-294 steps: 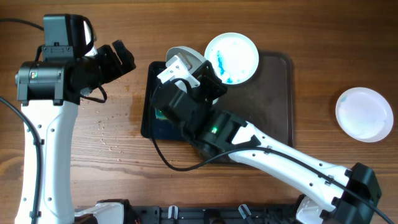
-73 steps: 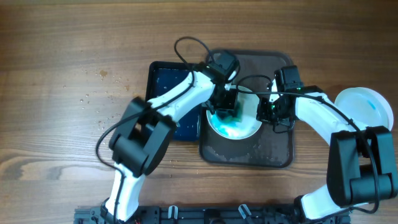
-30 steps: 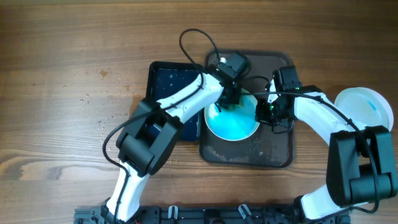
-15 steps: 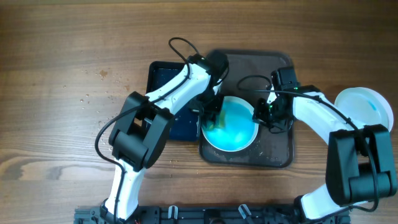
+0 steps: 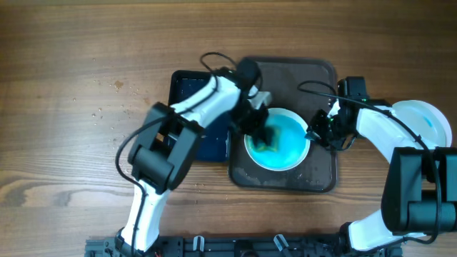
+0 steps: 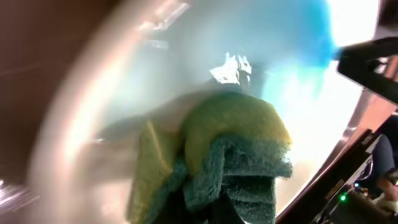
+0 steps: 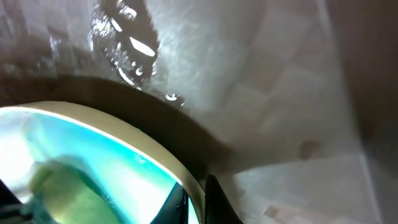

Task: Clean dirty plates on tray and stack at the side
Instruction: 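Scrub the held plate with the sponge in the left gripper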

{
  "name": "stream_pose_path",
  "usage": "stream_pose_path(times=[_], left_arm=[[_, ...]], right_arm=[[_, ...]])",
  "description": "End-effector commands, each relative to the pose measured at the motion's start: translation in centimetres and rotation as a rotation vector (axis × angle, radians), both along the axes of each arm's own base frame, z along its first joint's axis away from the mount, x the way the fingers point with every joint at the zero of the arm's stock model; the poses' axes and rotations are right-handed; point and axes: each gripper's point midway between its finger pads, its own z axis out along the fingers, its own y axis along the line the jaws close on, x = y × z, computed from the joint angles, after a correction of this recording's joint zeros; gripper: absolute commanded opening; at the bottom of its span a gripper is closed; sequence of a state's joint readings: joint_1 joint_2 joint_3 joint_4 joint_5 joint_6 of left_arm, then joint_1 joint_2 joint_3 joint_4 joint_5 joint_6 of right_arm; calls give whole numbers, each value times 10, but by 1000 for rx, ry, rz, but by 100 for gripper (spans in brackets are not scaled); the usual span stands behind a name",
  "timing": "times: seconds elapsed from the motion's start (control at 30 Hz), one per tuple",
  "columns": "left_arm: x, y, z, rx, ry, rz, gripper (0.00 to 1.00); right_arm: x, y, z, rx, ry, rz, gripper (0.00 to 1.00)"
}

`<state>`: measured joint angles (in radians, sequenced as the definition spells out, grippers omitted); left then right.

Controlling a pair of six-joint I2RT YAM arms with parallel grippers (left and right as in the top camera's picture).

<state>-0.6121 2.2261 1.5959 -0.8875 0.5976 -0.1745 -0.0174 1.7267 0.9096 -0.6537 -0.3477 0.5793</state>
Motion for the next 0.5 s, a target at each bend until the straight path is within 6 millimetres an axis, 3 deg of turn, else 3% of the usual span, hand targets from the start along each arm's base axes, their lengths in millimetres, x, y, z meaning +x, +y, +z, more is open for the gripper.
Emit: stream_pose_path(times=[0.0, 0.13, 0.27, 0.37, 0.47], left_arm=[[-59, -48, -15, -47, 108, -89, 4], [-69, -73, -14, -78, 77, -108, 4], [-57, -67, -14, -81, 73, -78, 4], [-36, -30, -28, 79, 37, -11, 4], [-6, 46, -48, 447, -79, 106, 4]], right_arm=[[-8, -25, -23, -117, 84, -146, 4], [-9, -25, -23, -117, 87, -143, 4], [-10, -25, -23, -120, 85, -119, 4], [-11, -25, -23, -123, 77, -76, 4], [-11, -25, -23, -131, 54, 1, 4]])
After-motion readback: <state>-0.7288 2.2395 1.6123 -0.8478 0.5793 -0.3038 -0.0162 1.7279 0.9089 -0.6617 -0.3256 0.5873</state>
